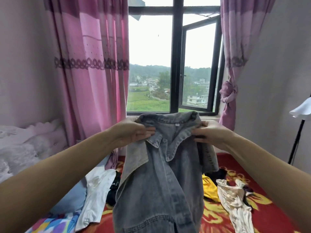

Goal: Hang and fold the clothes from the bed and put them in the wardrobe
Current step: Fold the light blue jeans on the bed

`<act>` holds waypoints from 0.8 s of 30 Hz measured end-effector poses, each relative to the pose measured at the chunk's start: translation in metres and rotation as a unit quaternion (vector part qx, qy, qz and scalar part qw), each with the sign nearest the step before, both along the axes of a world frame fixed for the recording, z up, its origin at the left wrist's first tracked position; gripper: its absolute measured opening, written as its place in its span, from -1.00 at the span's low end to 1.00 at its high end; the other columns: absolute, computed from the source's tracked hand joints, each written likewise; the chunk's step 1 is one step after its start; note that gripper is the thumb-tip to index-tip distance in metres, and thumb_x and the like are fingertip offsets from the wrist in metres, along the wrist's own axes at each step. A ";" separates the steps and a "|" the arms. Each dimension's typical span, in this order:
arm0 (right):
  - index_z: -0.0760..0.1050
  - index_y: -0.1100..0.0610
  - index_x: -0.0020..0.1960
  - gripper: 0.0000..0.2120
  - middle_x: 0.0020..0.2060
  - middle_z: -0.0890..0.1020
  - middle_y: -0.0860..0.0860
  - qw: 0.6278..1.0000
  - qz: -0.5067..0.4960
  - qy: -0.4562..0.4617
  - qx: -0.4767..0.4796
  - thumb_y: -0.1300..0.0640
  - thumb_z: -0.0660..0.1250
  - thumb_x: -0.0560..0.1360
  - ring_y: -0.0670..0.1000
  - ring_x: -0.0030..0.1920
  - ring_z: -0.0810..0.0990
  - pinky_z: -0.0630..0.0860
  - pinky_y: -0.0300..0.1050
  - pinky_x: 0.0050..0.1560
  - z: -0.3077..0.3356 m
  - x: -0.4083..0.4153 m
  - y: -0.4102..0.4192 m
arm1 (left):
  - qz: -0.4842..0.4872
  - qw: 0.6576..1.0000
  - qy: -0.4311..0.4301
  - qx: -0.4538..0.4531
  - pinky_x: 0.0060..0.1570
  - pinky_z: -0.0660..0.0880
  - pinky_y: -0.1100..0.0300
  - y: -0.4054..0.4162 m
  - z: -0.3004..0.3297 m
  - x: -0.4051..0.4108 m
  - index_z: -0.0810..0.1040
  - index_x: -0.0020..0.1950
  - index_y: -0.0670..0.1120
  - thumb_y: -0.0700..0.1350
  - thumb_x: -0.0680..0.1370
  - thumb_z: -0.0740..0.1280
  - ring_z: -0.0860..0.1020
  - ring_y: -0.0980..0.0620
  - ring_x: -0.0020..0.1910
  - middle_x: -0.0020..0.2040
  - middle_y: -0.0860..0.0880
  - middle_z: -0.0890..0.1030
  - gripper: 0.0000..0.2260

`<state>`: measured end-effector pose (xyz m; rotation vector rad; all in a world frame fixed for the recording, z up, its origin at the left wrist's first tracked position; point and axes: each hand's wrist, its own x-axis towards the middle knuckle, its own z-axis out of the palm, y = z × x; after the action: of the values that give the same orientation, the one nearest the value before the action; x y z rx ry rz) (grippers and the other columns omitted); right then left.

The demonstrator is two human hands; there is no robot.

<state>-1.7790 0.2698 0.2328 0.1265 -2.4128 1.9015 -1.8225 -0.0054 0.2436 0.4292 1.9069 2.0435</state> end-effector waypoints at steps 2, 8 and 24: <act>0.59 0.14 -0.09 -0.93 -0.16 0.67 0.07 0.972 -0.073 0.130 0.183 0.26 0.39 0.45 0.02 -0.13 0.61 0.54 0.00 0.01 0.003 0.002 -0.001 | 0.024 0.993 0.074 -0.085 -0.23 0.63 0.23 -0.006 0.000 0.000 0.51 0.13 -0.32 -0.43 0.52 0.28 0.69 -0.04 -0.11 -0.08 -0.21 0.69 -0.80; 0.59 0.06 0.02 -0.84 -0.08 0.50 0.04 0.786 -0.211 0.250 0.525 0.01 0.34 0.51 0.13 0.10 0.47 0.48 0.04 0.05 0.010 0.006 0.000 | 0.166 0.795 0.347 -0.470 -0.40 0.39 0.24 -0.024 0.005 -0.002 0.55 -0.27 -0.03 0.07 0.54 0.35 0.53 0.16 -0.41 -0.41 0.09 0.57 -0.75; 0.52 0.19 0.06 -0.79 -0.08 0.65 0.17 0.865 -0.159 0.275 0.387 0.08 0.20 0.59 0.19 -0.05 0.60 0.38 -0.11 -0.16 0.003 -0.012 -0.056 | 0.110 0.985 0.070 -0.115 -0.35 0.48 0.24 0.025 0.005 0.007 0.53 -0.20 -0.11 -0.20 0.52 0.31 0.53 0.08 -0.40 -0.37 -0.02 0.55 -0.90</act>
<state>-1.7910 0.2142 0.2354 0.2455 -2.3970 0.5623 -1.8152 0.0194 0.2484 0.3266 2.3361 1.9334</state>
